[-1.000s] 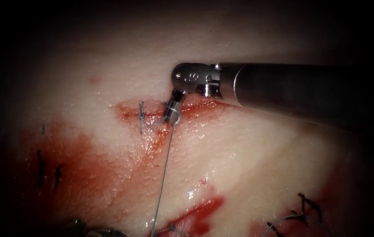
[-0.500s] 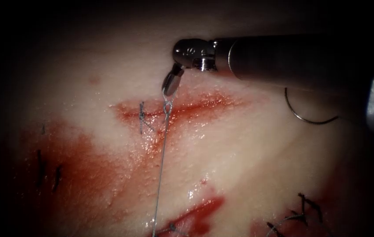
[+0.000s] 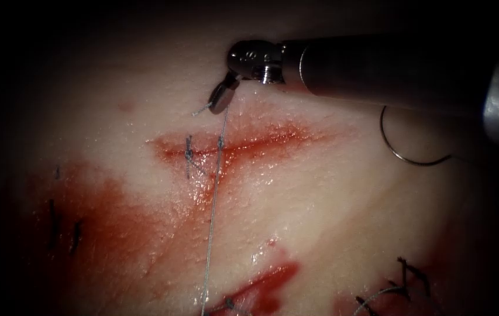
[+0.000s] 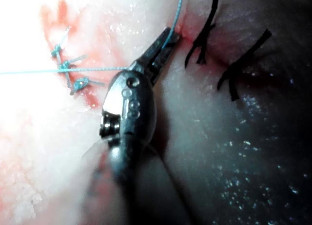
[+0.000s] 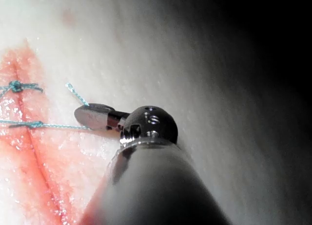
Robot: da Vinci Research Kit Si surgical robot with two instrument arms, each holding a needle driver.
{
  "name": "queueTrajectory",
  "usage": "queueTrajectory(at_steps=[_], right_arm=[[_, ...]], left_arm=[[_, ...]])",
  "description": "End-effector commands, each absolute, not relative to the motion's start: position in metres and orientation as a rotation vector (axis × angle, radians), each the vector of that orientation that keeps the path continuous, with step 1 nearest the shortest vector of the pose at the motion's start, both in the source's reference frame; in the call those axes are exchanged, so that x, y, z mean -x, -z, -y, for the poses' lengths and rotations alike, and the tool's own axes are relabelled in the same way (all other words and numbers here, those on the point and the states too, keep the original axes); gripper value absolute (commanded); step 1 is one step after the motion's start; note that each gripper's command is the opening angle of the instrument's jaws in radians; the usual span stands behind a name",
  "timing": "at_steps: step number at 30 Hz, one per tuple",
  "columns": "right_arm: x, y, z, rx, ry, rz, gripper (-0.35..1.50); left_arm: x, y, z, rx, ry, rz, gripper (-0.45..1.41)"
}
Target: Wound Closure
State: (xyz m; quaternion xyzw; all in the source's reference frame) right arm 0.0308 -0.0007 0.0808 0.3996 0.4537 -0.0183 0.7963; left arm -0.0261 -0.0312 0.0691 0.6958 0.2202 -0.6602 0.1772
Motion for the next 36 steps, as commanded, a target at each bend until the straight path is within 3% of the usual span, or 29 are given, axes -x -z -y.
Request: queueTrajectory(at_steps=[1,18,26,27,28,29,31,36], right_arm=[[-0.0319,-0.081,0.0,-0.853,0.038,-0.975,-0.35],[-0.0312,-0.082,-0.002,-0.8,-0.056,-0.967,-0.35],[-0.0317,-0.082,0.0,-0.872,-0.013,-0.993,-0.35],[-0.0318,-0.082,0.0,-0.876,-0.012,-0.999,-0.27],[-0.0319,-0.081,0.001,-0.866,-0.019,-1.004,0.22],[-0.0319,-0.081,0.001,-0.813,-0.055,-1.011,1.1],[-0.0318,-0.08,0.002,-0.781,-0.081,-1.022,1.33],[-0.0285,-0.076,0.0,-0.678,-0.22,-1.166,1.4]], left_arm=[[0.0269,-0.07,0.032,-1.963,1.837,-0.654,-0.45],[0.0294,-0.073,0.04,-1.887,1.651,-0.944,-0.45],[0.0297,-0.072,0.038,-1.935,1.648,-0.902,-0.45],[0.0298,-0.071,0.037,-1.955,1.66,-0.853,-0.45],[0.0298,-0.07,0.037,-1.97,1.67,-0.813,-0.45],[0.0297,-0.069,0.034,-2.009,1.692,-0.716,-0.45],[0.0294,-0.067,0.032,-2.016,1.726,-0.636,-0.45],[0.0279,-0.061,0.023,-1.977,1.829,-0.359,-0.45]])
